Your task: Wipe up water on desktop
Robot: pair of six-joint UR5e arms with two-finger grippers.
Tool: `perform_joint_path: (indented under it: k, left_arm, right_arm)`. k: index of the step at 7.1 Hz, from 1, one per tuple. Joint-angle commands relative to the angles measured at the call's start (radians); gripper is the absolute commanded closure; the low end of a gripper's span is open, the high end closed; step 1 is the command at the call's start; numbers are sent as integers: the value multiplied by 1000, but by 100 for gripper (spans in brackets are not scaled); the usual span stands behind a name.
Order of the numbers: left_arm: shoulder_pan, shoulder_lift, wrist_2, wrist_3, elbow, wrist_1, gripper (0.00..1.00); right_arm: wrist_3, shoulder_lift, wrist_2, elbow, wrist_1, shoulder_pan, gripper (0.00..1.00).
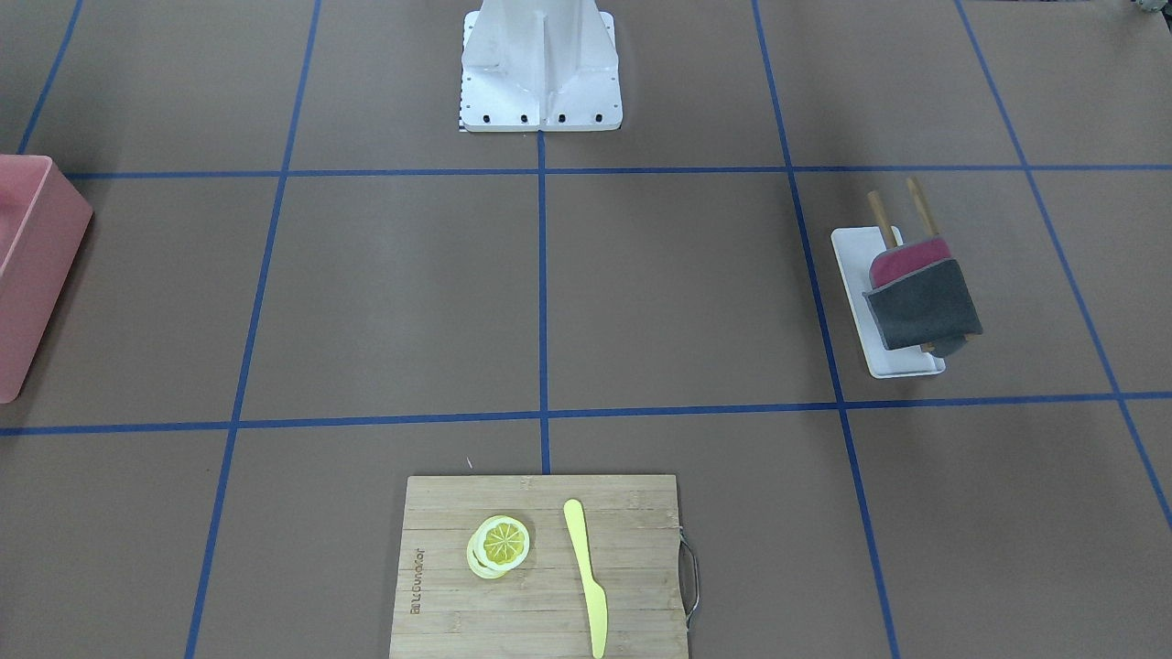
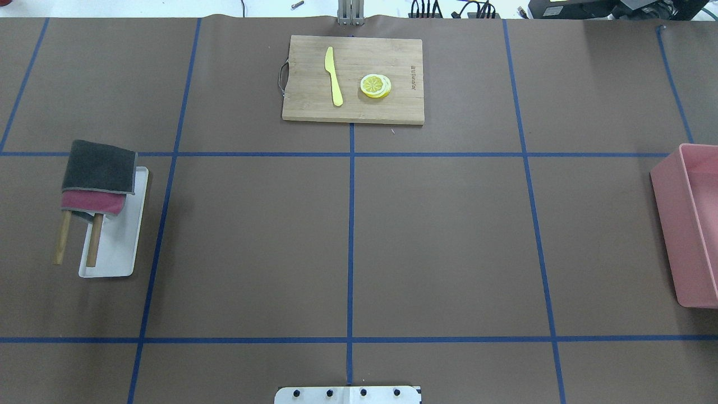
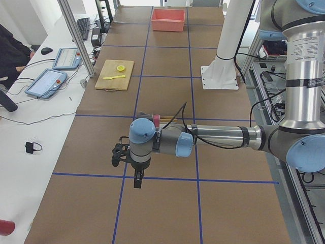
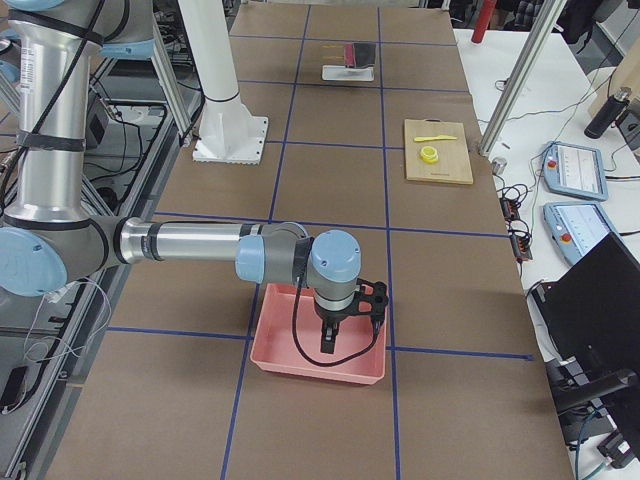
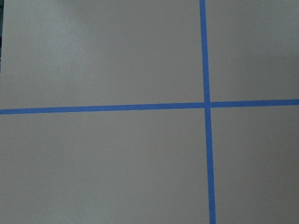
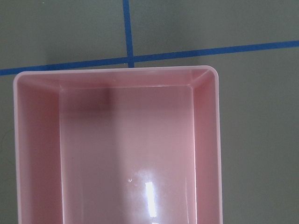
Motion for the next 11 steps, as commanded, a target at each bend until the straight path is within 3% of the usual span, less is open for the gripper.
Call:
perform_joint_path:
  k: [1, 6, 8, 11]
  left_arm:
    - [0, 0, 0, -1, 1, 0, 2]
    - [0, -5, 0, -5, -8, 0, 2]
    - [14, -69, -9, 2, -46, -20, 2]
    - [145, -150, -76, -256, -71, -81, 2]
  right_arm:
    - [2, -1, -6, 15, 0, 0, 0]
    - [6, 8, -6, 17, -2, -1, 0]
    - [8, 53, 5, 22, -3, -6, 0]
    - [3, 131, 0, 18, -5, -57, 0]
